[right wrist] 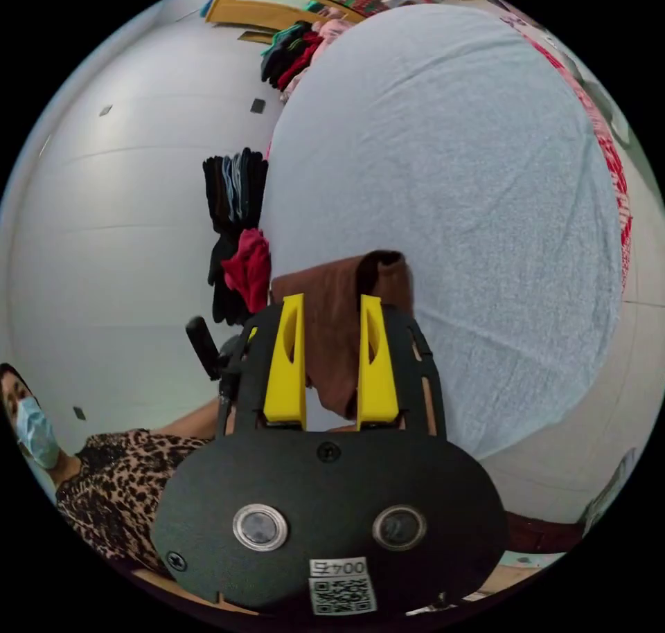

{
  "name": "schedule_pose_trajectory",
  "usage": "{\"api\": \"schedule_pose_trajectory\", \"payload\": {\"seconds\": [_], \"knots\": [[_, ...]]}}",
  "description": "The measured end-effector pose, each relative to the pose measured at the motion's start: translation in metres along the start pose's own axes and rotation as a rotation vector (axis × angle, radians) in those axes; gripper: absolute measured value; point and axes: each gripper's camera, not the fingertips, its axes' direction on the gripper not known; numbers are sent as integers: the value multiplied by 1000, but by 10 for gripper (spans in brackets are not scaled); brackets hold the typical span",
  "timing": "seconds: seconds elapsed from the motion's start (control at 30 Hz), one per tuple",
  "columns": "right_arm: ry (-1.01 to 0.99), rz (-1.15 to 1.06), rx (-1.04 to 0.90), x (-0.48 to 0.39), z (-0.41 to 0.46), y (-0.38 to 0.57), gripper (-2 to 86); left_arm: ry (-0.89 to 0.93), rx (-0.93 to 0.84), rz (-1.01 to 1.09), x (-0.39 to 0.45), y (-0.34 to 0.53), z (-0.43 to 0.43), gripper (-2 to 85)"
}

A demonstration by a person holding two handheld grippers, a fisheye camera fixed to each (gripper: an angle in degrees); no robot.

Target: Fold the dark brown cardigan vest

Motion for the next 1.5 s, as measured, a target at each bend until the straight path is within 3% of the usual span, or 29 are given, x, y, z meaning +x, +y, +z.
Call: {"api": "schedule_pose_trajectory", "payload": {"seconds": [0.23,0.4,0.6,0.8,1.07,1.27,1.5], "knots": [[-77,98,-93,28,8,-25,109,-4,-5,-40,-1,9,23,31],[-118,104,-102,32,17,-30,27,1,-25,-7,3,7,42,51],[165,38,-97,16,26,-41,33,-14,-35,1,-2,13,62,43],[435,-351,-179,-53,35,-12,119,6,-54,-2,-11,13,65,48],[764,-881,-511,-115,143,45,178,-36,10,76,-2,-7,51,86],[974,-980,-666,-109,201,59,183,-105,-92,185,6,-23,87,112],[905,-1026,-629,-110,217,59,183,-123,3,149,1,-6,85,116]]}}
